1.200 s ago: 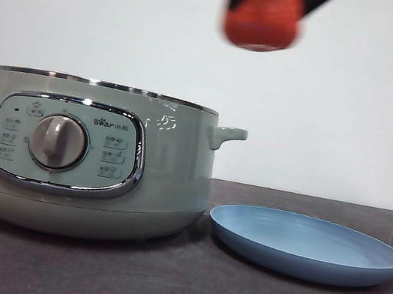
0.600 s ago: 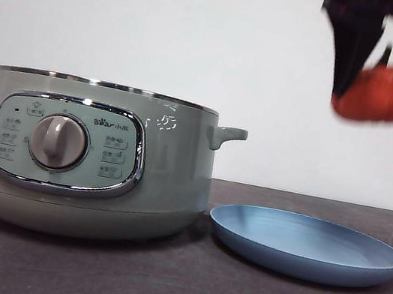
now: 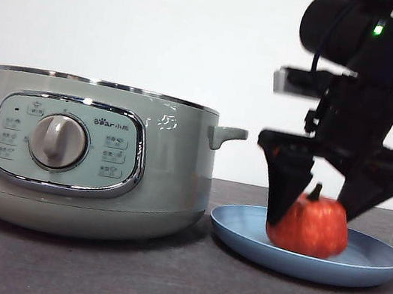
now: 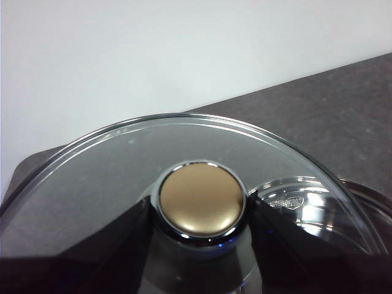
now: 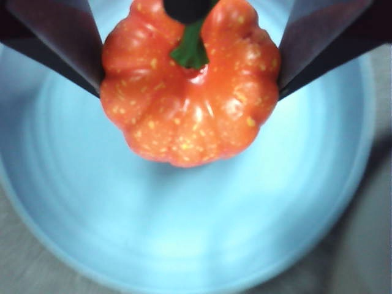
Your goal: Take the pumpkin out from the steamer,put the pumpkin in the blue plate,close the lid
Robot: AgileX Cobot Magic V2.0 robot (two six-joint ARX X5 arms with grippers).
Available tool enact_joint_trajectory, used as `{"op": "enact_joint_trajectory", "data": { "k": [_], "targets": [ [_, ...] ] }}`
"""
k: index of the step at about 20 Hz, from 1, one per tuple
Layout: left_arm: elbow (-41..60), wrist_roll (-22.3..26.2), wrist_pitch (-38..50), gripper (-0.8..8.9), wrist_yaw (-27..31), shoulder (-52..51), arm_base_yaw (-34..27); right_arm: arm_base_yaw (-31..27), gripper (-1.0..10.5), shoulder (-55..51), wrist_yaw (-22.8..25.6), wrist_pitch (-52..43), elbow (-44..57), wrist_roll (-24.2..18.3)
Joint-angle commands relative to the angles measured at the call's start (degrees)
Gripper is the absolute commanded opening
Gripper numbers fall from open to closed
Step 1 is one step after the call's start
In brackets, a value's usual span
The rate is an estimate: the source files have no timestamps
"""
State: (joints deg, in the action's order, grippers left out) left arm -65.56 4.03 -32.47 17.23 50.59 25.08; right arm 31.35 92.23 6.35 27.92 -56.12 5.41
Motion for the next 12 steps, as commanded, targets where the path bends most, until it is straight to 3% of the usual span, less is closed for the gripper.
{"op": "enact_joint_trajectory", "data": {
  "k": [1,5,9,12],
  "targets": [
    [-0.5,0.5,2.8,-0.05,-1.0,0.2,0.0,-0.2,2.6,1.6,-0.1,-0.5,0.6,0.6],
    [-0.5,0.5,3.0,-0.04,-2.6,0.8,0.0,-0.2,4.7,1.6,0.0,-0.4,0.6,1.7],
    [-0.5,0.5,3.2,-0.05,-3.1,0.8,0.0,-0.3,4.8,0.8,-0.1,-0.4,0.6,1.7],
    [-0.5,0.5,3.3,-0.05,-7.2,0.8,0.0,-0.2,4.8,-3.5,-0.3,-0.4,0.6,2.0]
  ]
}}
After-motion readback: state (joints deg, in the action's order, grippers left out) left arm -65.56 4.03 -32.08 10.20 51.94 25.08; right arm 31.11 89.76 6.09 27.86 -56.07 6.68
